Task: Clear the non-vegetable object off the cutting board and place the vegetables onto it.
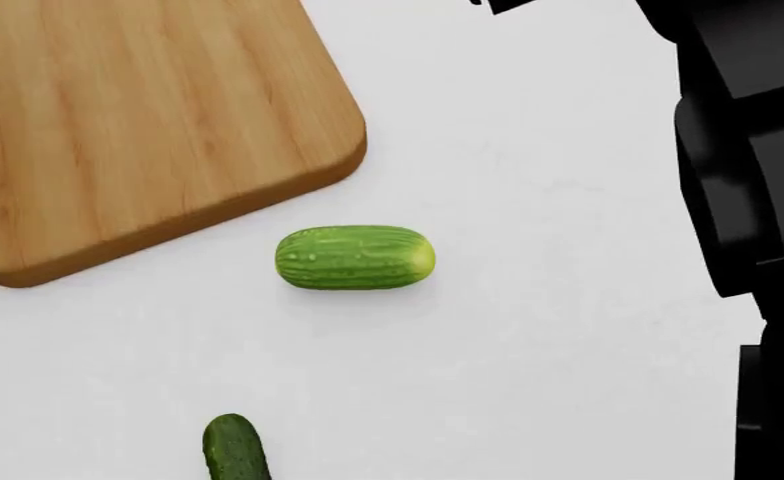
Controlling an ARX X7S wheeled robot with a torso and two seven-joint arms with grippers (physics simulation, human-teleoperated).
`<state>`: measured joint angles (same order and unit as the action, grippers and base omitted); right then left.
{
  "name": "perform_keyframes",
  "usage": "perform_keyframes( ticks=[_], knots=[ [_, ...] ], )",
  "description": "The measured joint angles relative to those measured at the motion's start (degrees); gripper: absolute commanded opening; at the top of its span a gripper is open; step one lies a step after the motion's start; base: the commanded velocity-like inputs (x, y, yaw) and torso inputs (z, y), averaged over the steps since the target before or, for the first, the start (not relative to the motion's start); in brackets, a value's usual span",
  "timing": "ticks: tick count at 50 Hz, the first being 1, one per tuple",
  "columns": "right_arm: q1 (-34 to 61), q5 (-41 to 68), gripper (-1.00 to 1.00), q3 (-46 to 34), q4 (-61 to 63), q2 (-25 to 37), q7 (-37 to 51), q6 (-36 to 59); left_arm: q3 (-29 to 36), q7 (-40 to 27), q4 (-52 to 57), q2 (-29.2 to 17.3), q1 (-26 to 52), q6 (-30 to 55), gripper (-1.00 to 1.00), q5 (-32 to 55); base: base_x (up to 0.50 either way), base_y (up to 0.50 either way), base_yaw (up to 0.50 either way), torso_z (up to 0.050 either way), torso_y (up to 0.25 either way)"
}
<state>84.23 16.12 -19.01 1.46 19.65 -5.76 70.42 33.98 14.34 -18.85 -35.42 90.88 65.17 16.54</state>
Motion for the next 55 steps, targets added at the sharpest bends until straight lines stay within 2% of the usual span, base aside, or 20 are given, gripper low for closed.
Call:
perform_keyframes(
  ticks=[17,30,41,55],
  knots=[
    [-1.5,0.5,1.0,1.0,0.7,-0.1,0.7,0.1,-1.9,-3.3,0.8,-6.8,-2.7,2.7,-1.0,-1.5,0.0,0.0,0.0,0.0,0.0],
    [-2.1,0.8,1.0,1.0,1.1,0.0,1.0,0.1,-2.0,-5.0,-4.5,-10.4,-2.5,0.4,-1.0,-4.2,0.0,0.0,0.0,0.0,0.0],
    [-2.5,0.9,1.0,1.0,1.3,0.2,1.2,0.1,-3.3,-6.3,-9.4,-11.5,-3.3,-1.7,-1.0,-4.8,0.0,0.0,0.0,0.0,0.0],
    [-2.4,0.9,1.0,0.5,1.1,0.6,1.3,-0.2,-8.5,-8.4,-12.7,-10.4,-6.4,-2.3,-1.0,-2.1,0.0,0.0,0.0,0.0,0.0]
  ],
)
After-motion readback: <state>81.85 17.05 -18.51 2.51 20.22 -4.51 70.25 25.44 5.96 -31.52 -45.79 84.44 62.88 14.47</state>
